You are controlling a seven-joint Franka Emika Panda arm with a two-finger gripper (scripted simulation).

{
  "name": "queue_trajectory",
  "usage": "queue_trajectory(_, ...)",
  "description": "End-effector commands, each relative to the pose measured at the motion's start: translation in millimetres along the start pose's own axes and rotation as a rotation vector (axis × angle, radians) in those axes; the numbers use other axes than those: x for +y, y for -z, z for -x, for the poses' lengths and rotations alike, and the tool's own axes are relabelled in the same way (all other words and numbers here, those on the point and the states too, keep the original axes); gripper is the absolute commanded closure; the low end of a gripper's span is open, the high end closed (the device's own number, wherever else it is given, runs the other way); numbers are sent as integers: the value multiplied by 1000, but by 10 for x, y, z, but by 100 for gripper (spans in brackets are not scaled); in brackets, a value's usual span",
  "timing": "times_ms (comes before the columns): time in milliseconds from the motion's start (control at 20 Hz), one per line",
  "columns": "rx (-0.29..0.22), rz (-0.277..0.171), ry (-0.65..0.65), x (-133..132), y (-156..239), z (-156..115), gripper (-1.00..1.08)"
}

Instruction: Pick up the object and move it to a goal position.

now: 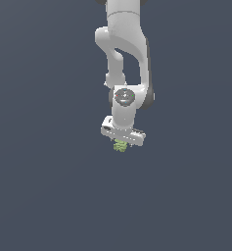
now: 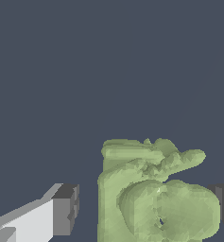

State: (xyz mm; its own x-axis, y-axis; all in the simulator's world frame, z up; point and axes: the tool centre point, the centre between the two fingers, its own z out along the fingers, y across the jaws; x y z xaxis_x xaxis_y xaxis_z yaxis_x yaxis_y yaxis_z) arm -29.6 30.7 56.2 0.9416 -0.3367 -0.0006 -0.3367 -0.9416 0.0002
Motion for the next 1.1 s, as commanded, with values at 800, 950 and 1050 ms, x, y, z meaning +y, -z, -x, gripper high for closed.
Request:
queue_trajectory(800,2,-1,0,-11,-158,-9,108)
queue_trajectory(950,2,-1,0,-32,-131,-9,108)
queue_trajectory(1050,2,-1,0,-69,-84,-8,108)
